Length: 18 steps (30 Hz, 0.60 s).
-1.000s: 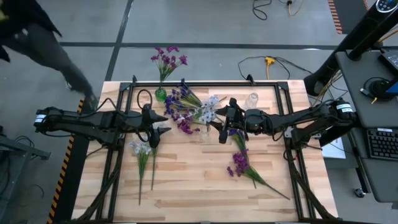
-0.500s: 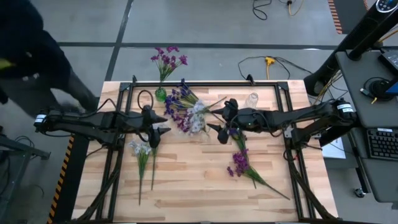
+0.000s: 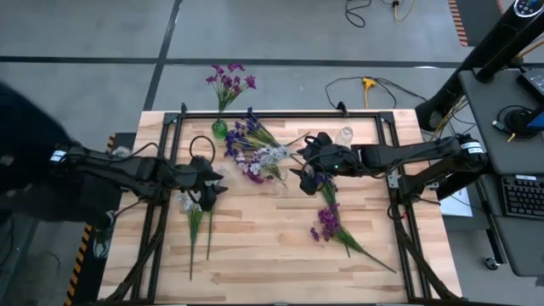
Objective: Sort flowers into vase by color
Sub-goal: Put the bottom blue flowers into the top transparent flower vase
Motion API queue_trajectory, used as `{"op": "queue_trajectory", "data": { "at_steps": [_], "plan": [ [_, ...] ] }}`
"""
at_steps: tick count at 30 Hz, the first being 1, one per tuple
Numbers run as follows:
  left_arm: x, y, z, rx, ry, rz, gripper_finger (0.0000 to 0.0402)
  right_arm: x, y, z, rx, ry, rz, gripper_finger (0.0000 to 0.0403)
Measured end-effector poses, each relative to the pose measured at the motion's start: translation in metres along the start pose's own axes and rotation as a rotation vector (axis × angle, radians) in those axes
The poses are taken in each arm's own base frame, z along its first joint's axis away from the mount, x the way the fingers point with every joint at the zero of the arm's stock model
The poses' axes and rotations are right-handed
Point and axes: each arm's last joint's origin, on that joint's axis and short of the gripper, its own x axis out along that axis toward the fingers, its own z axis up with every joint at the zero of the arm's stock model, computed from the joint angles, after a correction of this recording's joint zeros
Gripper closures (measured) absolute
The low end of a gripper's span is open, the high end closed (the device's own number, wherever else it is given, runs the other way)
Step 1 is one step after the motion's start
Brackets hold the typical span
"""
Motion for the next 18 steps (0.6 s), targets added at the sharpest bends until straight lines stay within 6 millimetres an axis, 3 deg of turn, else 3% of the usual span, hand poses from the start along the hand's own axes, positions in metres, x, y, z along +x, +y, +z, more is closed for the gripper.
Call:
{"op": "queue_trajectory", "data": {
  "at_steps": [9,18],
  "plan": [
    [-0.002,-0.007,-0.014,-0.034,0.053,0.034,0.0186,-0.011,-0.005,-0.003,0.067,0.177,-0.042,0.0099],
    [0.006,-0.019,-0.027,-0.003,0.114,0.033,0.0186,-0.021,-0.013,-0.031,0.200,0.458,-0.169,0.0108]
  ]
}}
